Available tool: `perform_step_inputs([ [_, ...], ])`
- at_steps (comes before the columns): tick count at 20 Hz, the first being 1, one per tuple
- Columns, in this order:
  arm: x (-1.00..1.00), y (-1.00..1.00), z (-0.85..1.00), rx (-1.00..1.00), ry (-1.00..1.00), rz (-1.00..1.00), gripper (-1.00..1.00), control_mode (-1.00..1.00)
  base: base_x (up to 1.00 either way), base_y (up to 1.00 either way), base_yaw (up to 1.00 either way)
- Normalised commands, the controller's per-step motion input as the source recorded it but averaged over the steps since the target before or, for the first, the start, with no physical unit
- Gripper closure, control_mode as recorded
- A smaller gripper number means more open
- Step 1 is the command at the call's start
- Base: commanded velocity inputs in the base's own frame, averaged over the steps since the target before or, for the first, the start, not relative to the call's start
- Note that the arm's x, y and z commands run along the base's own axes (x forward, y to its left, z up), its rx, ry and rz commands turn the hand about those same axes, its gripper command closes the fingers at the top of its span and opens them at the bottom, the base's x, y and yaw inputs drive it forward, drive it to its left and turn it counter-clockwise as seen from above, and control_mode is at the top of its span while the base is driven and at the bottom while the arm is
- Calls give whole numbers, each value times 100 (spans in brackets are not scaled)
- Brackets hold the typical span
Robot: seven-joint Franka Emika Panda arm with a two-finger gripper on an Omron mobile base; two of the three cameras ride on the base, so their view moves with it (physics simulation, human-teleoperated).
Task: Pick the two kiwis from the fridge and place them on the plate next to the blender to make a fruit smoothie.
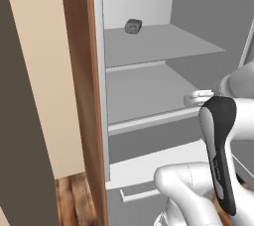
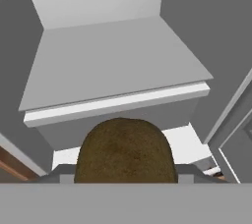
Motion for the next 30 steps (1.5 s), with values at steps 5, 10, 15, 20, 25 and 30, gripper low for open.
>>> perform_step_inputs([
  [5, -31, 0, 0, 0, 1, 0, 100, -100, 0, 0, 0],
  [10, 0, 0, 0, 0, 0, 0, 100, 100, -26, -7, 1],
  [15, 0, 0, 0, 0, 0, 0, 100, 100, -82, -23, 8],
  [20, 0, 0, 0, 0, 0, 0, 100, 100, -91, -7, 38],
  [25, 0, 0, 0, 0, 0, 0, 100, 100, -83, 0, 76],
  [30, 0, 0, 0, 0, 0, 0, 100, 100, -72, 0, 94],
])
